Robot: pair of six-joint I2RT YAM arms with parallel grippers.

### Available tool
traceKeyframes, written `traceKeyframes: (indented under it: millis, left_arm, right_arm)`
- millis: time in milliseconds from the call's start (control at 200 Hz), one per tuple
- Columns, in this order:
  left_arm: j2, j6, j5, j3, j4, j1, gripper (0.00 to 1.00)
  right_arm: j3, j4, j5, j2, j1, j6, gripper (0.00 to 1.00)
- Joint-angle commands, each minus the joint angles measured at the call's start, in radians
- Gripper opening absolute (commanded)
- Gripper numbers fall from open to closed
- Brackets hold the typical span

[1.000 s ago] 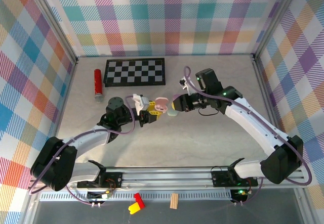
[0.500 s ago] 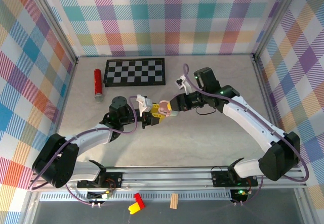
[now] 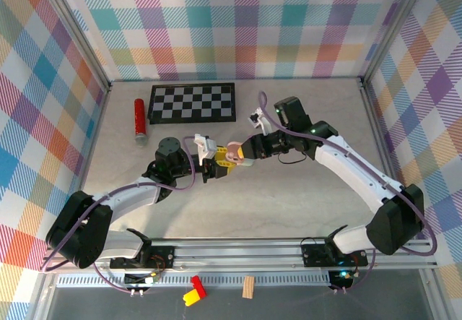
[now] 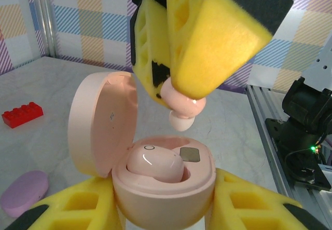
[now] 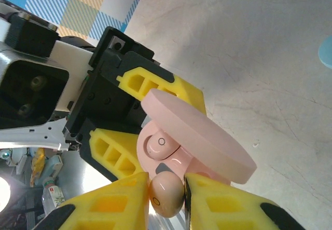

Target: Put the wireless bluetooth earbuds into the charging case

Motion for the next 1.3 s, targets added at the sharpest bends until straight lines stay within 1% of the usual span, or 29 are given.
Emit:
traceKeyframes:
  millis: [0, 390, 515, 655, 765, 900, 1015, 1105, 1295]
  left_arm:
    - [-0.009, -0.013, 0.028, 0.023, 0.066, -0.009, 0.35]
    - [-0.009, -0.033, 0.033, 0.018, 0.093, -0.009, 0.35]
    - [-0.008, -0.033, 0.036, 0.018, 0.092, -0.009, 0.35]
    - [-0.005, -0.034, 0.038, 0.018, 0.090, -0.009, 0.35]
    - [-0.002, -0.033, 0.038, 0.019, 0.091, -0.009, 0.35]
    - [0.004, -0.028, 0.033, 0.017, 0.095, -0.009, 0.35]
    - [0.007, -0.030, 0.037, 0.018, 0.099, -0.009, 0.35]
    - [0.010, -0.029, 0.046, 0.021, 0.098, -0.009, 0.35]
    - [0.019, -0.027, 0.059, 0.024, 0.101, -0.009, 0.35]
  right_arm:
    - [-0.013, 0.017, -0.014, 0.008, -0.004, -0.024, 0.24]
    - [-0.019, 0.011, 0.007, 0.031, -0.005, -0.025, 0.24]
    - [-0.014, 0.010, 0.023, 0.024, -0.005, -0.019, 0.28]
    - [-0.010, 0.006, 0.044, 0.006, -0.008, -0.010, 0.29]
    - [-0.008, 0.002, 0.044, -0.012, -0.012, -0.010, 0.33]
    - [-0.014, -0.003, 0.056, -0.056, -0.018, -0.019, 0.41]
    - [-0.005, -0.009, 0.067, -0.079, -0.021, -0.023, 0.45]
    - [0.018, -0.020, 0.072, -0.075, -0.021, -0.029, 0.48]
    - [0.120, -0.056, 0.064, -0.015, -0.021, -0.062, 0.60]
